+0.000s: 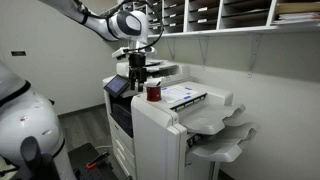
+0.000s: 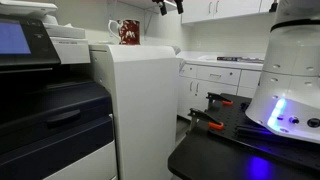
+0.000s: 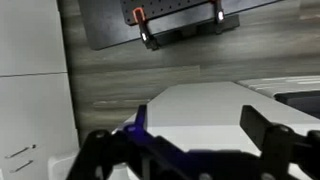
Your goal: Take the marker out of the mug
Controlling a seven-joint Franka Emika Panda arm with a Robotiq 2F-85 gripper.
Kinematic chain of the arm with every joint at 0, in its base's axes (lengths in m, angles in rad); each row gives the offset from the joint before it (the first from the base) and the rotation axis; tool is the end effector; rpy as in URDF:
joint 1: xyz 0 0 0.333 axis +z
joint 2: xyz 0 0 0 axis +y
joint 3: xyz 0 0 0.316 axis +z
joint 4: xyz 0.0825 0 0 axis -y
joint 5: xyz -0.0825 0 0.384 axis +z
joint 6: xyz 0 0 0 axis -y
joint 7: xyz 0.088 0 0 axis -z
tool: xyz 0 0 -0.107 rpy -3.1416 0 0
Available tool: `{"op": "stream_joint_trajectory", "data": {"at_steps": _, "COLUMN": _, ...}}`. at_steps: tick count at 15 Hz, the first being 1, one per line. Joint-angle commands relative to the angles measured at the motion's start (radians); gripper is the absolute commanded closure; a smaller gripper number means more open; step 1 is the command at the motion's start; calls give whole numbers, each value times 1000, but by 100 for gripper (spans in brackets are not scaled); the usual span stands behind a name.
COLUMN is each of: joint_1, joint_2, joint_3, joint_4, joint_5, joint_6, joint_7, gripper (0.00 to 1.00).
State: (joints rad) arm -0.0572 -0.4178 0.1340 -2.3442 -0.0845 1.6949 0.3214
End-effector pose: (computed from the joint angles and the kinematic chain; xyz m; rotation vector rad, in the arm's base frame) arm 0.3968 0.0256 0.4738 2.9259 -0.3558 -0.3035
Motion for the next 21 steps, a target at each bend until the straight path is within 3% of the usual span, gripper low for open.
{"op": "stream_joint_trajectory", "data": {"at_steps": 1, "joint_1": 18, "joint_2": 1, "joint_3": -16, "joint_4": 2, "joint_5": -6, "joint_6": -2, "joint_7": 5, "gripper": 0}}
{"op": "stream_joint_trajectory", "data": {"at_steps": 6, "joint_1": 18, "joint_2": 1, "joint_3": -16, "joint_4": 2, "joint_5": -6, "joint_6": -2, "joint_7": 5, "gripper": 0}}
{"op": "stream_joint_trajectory", "data": {"at_steps": 10, "joint_1": 27, "joint_2": 13, "joint_3": -48, "joint_4": 17, "joint_5": 85, "joint_6": 149, "joint_7": -4, "gripper": 0}}
{"op": "stream_joint_trajectory", "data": {"at_steps": 16, "joint_1": 39, "joint_2": 99, "joint_3": -46, "joint_4": 85, "joint_5": 122, "joint_6": 353, "joint_7": -13, "gripper": 0}}
{"op": "stream_joint_trajectory", "data": {"at_steps": 17, "joint_1": 42, "joint_2": 122, "joint_3": -40, "joint_4": 98, "joint_5": 118, "joint_6": 374, "joint_7": -3, "gripper": 3}}
{"op": "stream_joint_trajectory", "data": {"at_steps": 18, "joint_1": 49, "joint_2": 145, "joint_3": -39, "joint_4": 111, "joint_5": 118, "joint_6": 383, "joint_7": -9, "gripper": 17}}
{"op": "stream_joint_trajectory", "data": {"at_steps": 19, "joint_1": 54, "joint_2": 169, "joint_3": -37, "joint_4": 128, "joint_5": 115, "joint_6": 391, "joint_7": -2, "gripper": 18}}
{"op": "stream_joint_trajectory", "data": {"at_steps": 21, "joint_1": 62, "joint_2": 210, "joint_3": -37, "joint_4": 154, "joint_5": 112, "joint_6": 408, "joint_7": 14, "gripper": 38}}
